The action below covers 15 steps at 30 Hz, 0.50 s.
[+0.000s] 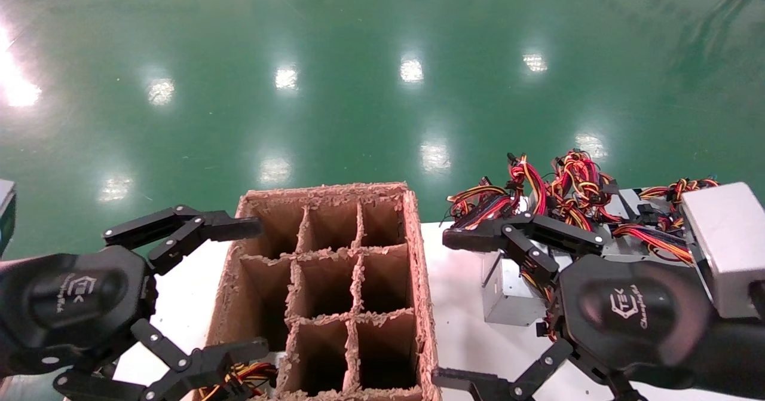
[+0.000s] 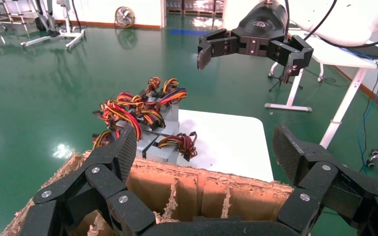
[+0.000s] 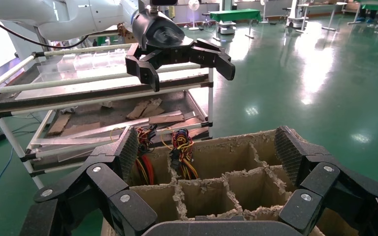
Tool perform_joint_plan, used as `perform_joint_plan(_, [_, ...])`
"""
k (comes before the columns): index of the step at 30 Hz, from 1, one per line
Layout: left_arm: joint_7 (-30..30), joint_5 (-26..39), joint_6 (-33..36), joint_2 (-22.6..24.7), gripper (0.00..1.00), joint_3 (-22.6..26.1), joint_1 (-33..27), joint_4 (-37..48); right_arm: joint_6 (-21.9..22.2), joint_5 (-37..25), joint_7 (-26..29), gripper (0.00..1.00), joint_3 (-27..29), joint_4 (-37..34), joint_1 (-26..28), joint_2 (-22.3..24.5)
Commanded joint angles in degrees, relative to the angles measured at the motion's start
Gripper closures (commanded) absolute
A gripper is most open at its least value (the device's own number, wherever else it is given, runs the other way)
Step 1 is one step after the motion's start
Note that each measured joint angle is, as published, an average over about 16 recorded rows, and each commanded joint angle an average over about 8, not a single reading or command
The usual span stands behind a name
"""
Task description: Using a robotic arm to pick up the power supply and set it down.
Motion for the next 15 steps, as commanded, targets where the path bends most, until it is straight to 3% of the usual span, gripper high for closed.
perform_joint_plan(1, [0.0,0.0,0.0,0.0,0.01,0.0,0.0,0.0,0.0,0.0,0.0,0.00,0.0,0.0,0.0,0.0])
perform_joint_plan(4, [0.0,0.0,0.0,0.0,0.10,0.0,0.0,0.0,0.0,0.0,0.0,0.00,0.0,0.0,0.0,0.0])
perform_joint_plan(9, [0.0,0.0,0.0,0.0,0.72,0.0,0.0,0.0,0.0,-0.1,-0.1,0.00,-0.1,-0.3,-0.1,-0.1])
perform_joint_plan(12, [0.0,0.0,0.0,0.0,1.00,0.0,0.0,0.0,-0.1,-0.7,-0.4,0.00,-0.6,-1.1,-0.3,-0.6])
perform_joint_plan(15, [0.0,0.0,0.0,0.0,1.00,0.0,0.0,0.0,-0.3,-1.7,-0.7,0.00,-1.5,-2.2,-0.1,-1.8])
